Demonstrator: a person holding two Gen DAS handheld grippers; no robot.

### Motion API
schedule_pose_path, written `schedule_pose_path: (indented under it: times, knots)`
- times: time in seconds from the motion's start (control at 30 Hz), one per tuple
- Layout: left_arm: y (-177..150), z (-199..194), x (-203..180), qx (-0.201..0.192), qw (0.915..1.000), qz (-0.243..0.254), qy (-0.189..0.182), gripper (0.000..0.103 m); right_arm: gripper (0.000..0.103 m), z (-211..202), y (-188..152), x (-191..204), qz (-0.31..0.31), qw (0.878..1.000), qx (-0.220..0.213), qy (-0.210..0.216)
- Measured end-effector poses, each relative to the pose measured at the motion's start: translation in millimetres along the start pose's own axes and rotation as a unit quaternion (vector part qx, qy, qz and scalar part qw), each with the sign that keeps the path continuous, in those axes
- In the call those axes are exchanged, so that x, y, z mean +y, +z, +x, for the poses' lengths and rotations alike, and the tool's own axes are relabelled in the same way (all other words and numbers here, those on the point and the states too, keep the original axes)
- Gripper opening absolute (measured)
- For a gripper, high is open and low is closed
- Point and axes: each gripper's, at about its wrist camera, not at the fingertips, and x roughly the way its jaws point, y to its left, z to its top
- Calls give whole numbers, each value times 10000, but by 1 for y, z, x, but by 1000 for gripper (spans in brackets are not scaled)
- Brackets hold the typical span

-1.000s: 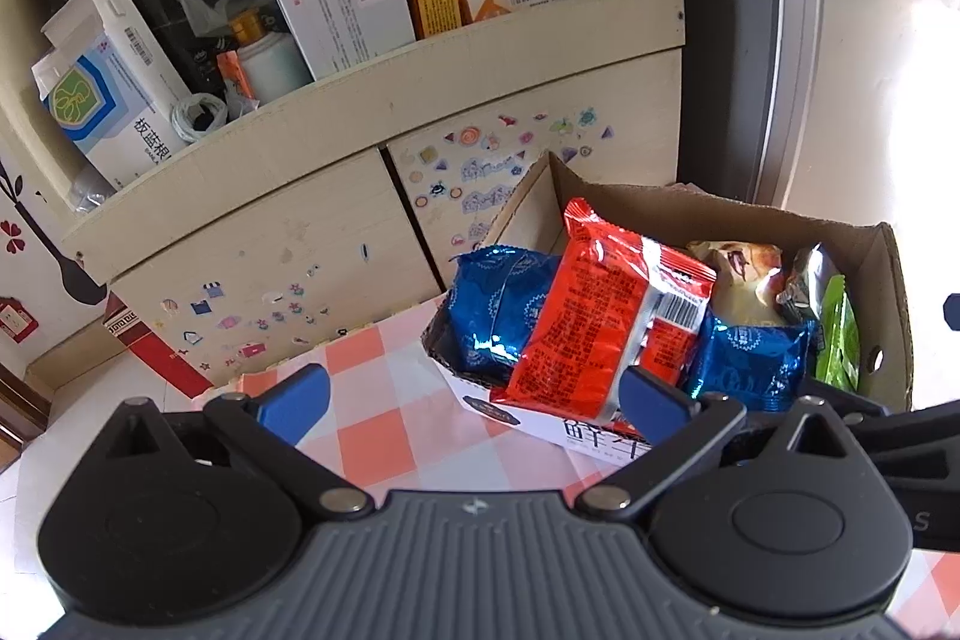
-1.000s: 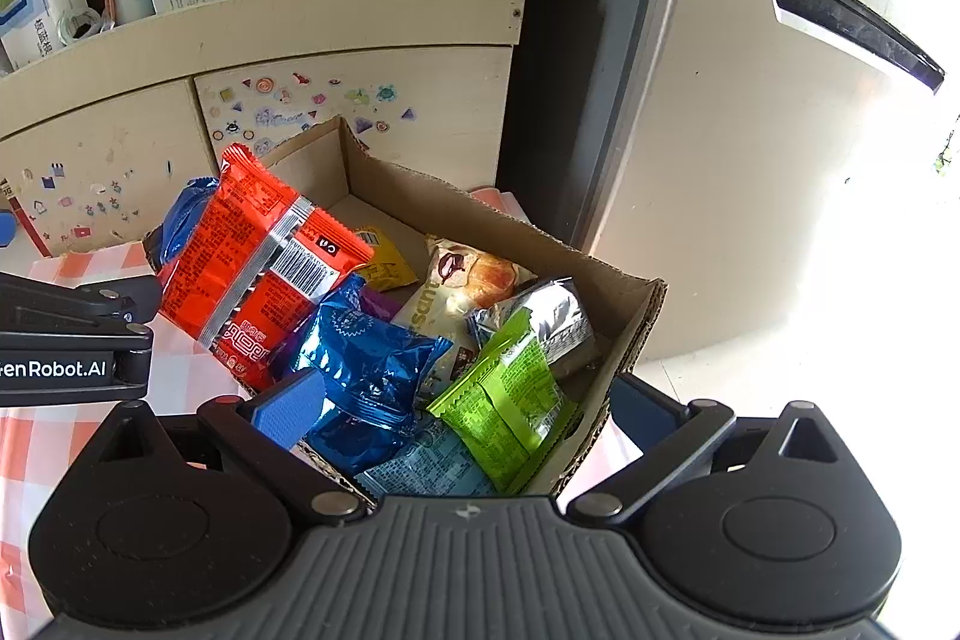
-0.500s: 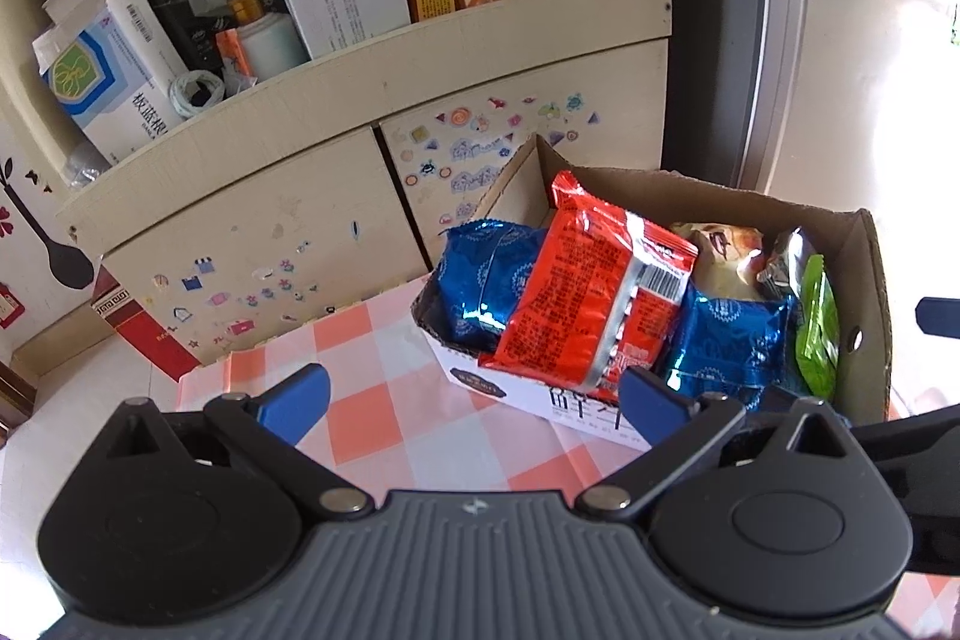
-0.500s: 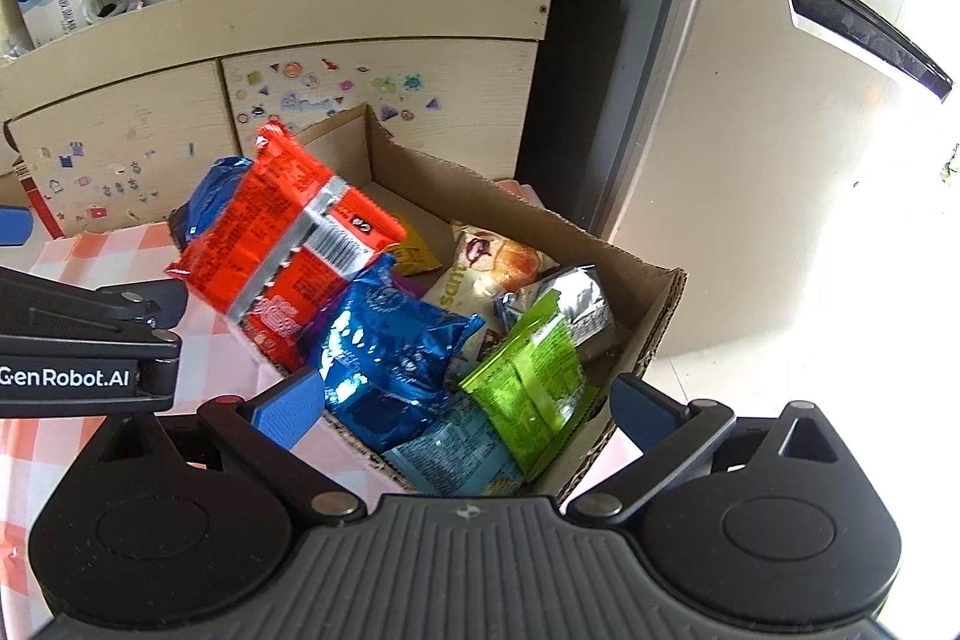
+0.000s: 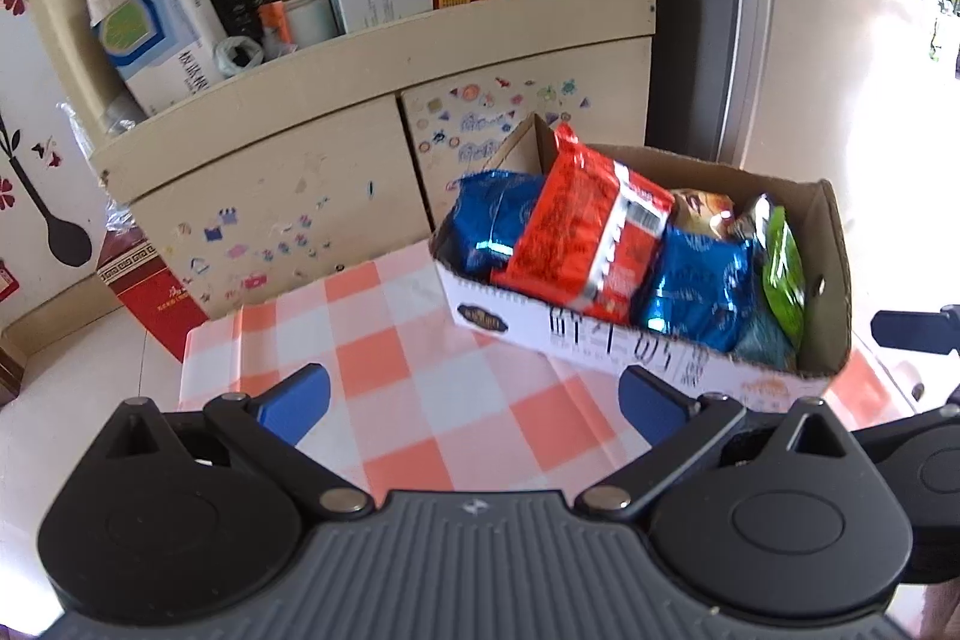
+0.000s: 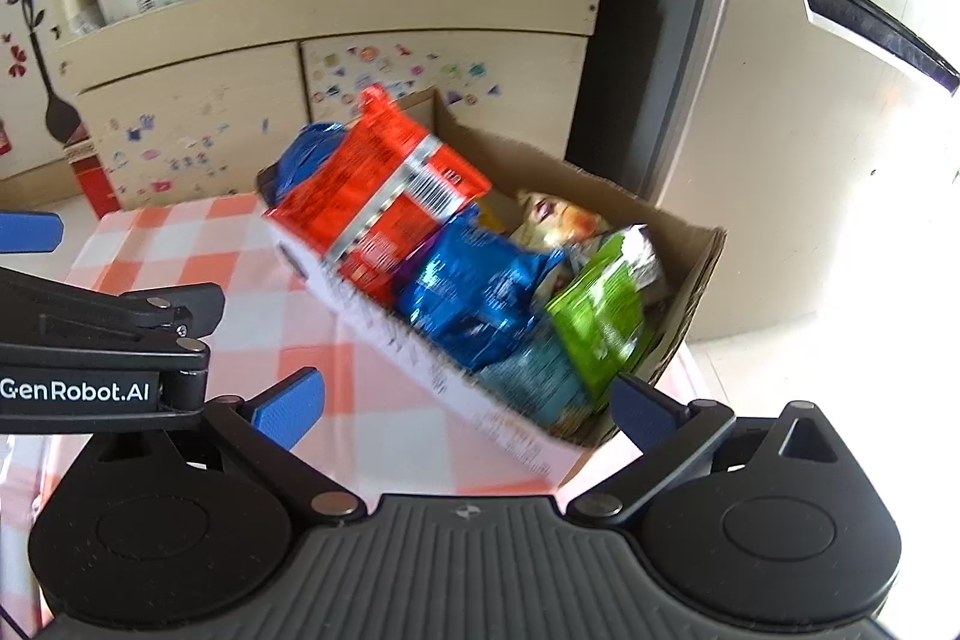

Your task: Organize snacks

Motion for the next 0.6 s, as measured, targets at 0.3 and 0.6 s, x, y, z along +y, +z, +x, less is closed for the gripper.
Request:
schedule_pose_path:
  times: [0.3, 0.6]
  knots:
    - [-43, -20, 13, 16, 10000, -15, -65, 102, 103, -8, -34, 26, -178, 9996, 128, 162]
    - [-88, -35, 38, 121, 9997, -155, -157, 102, 103, 5, -78, 62, -166, 9975, 643, 237]
